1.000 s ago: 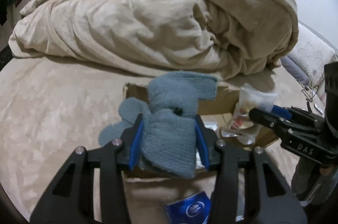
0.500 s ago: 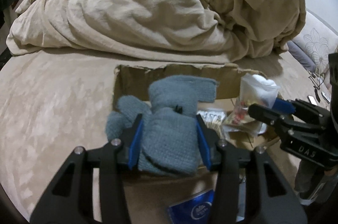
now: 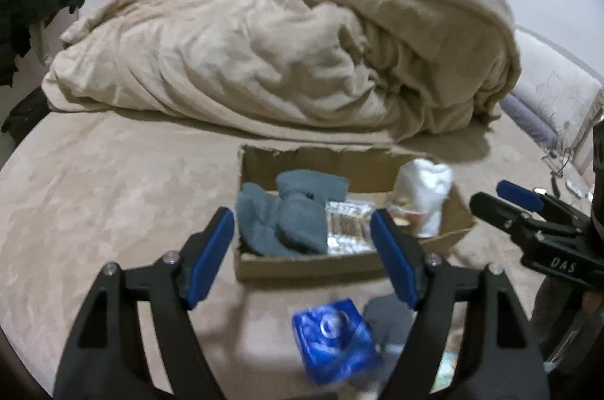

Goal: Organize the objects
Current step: 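Carry gloves and snack bag over the box and release both inside, then grasp the blue tissue pack with the left tool while the right tool grasps the cartoon tissue pack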

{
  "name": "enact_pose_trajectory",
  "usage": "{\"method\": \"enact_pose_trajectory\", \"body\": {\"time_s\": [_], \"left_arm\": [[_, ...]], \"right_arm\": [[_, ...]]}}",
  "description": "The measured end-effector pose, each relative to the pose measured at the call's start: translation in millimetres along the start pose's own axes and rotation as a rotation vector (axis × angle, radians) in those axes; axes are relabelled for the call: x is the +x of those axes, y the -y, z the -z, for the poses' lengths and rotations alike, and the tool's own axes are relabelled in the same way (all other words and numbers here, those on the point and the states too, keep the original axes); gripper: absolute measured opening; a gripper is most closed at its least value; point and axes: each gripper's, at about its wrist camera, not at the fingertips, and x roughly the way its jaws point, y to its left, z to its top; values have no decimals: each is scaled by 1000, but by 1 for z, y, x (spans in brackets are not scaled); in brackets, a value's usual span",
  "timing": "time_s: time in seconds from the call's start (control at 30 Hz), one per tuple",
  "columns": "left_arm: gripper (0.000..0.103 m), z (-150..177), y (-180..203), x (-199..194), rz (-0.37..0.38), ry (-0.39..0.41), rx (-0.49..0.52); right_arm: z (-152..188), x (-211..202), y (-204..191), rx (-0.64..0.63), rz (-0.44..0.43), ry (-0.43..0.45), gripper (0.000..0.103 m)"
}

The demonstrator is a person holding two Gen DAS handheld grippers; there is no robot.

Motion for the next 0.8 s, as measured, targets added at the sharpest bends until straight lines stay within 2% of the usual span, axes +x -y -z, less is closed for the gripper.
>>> {"method": "enact_pose_trajectory", "body": {"time_s": [0.2, 0.33, 0.43, 0.53, 0.63, 0.73, 0.8], "left_arm": [[82, 3, 3, -66, 5, 42, -32], [96, 7, 3, -110, -12, 81, -61], [97, 17, 1, -126, -18, 74, -97], [97, 31, 0, -129, -10, 49, -117], [97, 51, 6, -118, -31, 24, -75], [97, 72, 15, -92, -63, -31, -15], [97, 85, 14, -76, -69, -66, -19]], "right_arm": [[6, -67, -14, 5, 27, 10, 82], [14, -107, -24, -7, 50, 1, 82], [27, -135, -27, 7, 40, 5, 82], [41, -152, -31, -31, 68, 1, 82], [54, -157, -30, -26, 48, 0, 82], [68, -145, -35, -59, 55, -17, 82], [75, -127, -41, -96, 71, -54, 82]]}}
